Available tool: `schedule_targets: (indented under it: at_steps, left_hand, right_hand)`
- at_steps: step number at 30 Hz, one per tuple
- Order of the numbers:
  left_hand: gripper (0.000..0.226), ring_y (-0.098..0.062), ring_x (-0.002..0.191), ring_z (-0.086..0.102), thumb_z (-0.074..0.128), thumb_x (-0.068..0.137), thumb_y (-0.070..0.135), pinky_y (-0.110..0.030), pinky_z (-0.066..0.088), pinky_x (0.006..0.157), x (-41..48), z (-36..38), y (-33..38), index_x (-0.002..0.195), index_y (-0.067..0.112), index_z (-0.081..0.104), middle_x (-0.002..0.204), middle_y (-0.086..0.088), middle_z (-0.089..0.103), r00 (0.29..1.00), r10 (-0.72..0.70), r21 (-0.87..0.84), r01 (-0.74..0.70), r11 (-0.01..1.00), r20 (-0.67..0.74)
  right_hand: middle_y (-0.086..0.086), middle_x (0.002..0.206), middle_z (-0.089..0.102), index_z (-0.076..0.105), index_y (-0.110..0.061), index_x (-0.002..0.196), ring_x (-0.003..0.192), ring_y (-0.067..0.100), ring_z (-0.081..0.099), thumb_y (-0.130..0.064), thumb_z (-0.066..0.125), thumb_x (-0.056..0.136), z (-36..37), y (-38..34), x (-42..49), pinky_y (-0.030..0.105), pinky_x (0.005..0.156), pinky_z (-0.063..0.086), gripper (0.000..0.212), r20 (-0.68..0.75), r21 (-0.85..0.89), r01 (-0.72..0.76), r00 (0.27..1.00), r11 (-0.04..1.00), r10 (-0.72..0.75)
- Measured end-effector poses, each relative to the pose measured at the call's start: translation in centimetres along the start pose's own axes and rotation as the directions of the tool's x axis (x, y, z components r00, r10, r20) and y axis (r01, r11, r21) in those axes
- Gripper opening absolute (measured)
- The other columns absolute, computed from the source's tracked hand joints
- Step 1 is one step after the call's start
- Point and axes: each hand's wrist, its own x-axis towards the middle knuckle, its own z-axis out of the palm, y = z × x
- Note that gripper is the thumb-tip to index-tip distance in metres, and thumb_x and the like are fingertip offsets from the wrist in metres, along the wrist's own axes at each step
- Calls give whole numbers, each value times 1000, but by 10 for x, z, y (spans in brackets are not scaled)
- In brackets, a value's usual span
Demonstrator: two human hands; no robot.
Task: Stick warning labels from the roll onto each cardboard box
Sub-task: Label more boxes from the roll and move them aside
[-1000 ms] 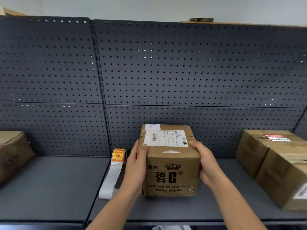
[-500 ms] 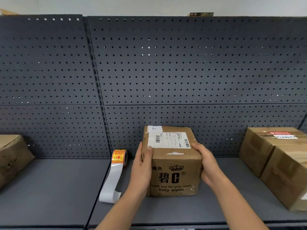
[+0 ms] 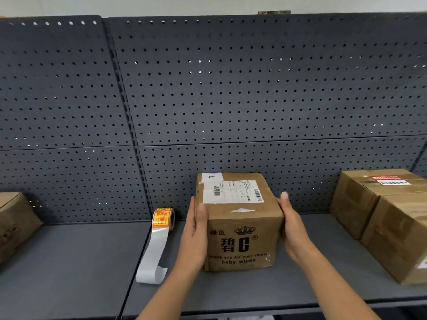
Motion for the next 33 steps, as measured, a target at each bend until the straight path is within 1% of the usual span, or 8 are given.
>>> schedule_targets:
  at_steps: [2, 5, 9, 18, 24, 26, 29, 33]
  left_hand:
    - [71, 12, 141, 24, 26, 94, 74, -25, 19, 115, -2, -8, -2, 159, 56, 6, 148, 45, 22, 998, -8, 25, 7, 1000, 55]
    - [84, 32, 132, 19, 47, 89, 75, -26, 19, 117, -7, -24, -18, 158, 59, 1, 130, 68, 15, 990, 22, 43, -28, 999, 140]
    - [107, 7, 146, 32, 76, 75, 75, -38, 33, 122, -12, -35, -48, 154, 66, 4, 156, 41, 30, 975, 2, 101, -26, 994, 224]
    - [93, -5, 137, 54, 75, 80, 70, -41, 45, 117, -11, -20, -65, 158, 45, 31, 147, 19, 59, 987, -39, 107, 22, 994, 159]
    - [89, -5, 136, 51, 67, 76, 84, -44, 46, 115, -12, -16, -46, 153, 55, 35, 139, 21, 47, 998, 49, 173, -55, 983, 43]
    - [86, -8, 131, 55, 63, 74, 88, -42, 49, 111, -12, -17, -29, 151, 56, 39, 134, 19, 51, 999, 34, 202, -39, 979, 31]
    - [76, -11, 127, 61, 60, 73, 90, -42, 52, 108, -12, -24, -2, 142, 59, 49, 136, 11, 57, 991, -52, 195, 26, 980, 127]
    - [59, -4, 125, 62, 62, 80, 83, -33, 46, 110, -5, -31, 30, 132, 56, 60, 131, 15, 70, 944, -196, 211, 141, 967, 267]
  right_hand:
    - [-10, 129, 73, 63, -33, 138, 127, 11, 63, -78, 34, 97, -10, 10, -4, 39, 107, 47, 67, 14, 32, 54, 998, 998, -55]
    - [-11, 145, 62, 46, -31, 153, 138, 12, 54, -88, 50, 81, -27, 25, -13, 45, 118, 40, 92, 80, -5, 106, 991, 994, -105]
    - [-13, 157, 50, 36, -42, 157, 147, 13, 43, -79, 62, 82, -41, 44, -24, 50, 123, 33, 88, 256, -135, 92, 965, 987, -55]
    - [-12, 130, 72, 53, -29, 141, 121, 7, 66, -35, 73, 89, -33, 52, -24, 18, 90, 56, 56, 273, -190, 75, 962, 979, -21]
    - [-14, 120, 76, 61, -23, 133, 112, 5, 71, -72, 75, 71, -25, 29, -37, 16, 84, 57, 80, 175, -217, 131, 980, 967, -93]
    - [-12, 112, 79, 67, -21, 126, 104, 6, 74, -64, 70, 85, -19, 10, -46, 19, 79, 59, 60, 131, -220, 158, 983, 963, -132]
    - [-14, 102, 80, 74, -28, 112, 94, 5, 76, -59, 60, 92, -18, -22, -54, 26, 78, 61, 40, 57, -332, 171, 985, 928, -161]
    - [-16, 96, 80, 77, -31, 103, 90, 5, 76, -78, 50, 87, -24, -62, -42, 33, 83, 58, 56, 79, -529, 46, 997, 847, -5]
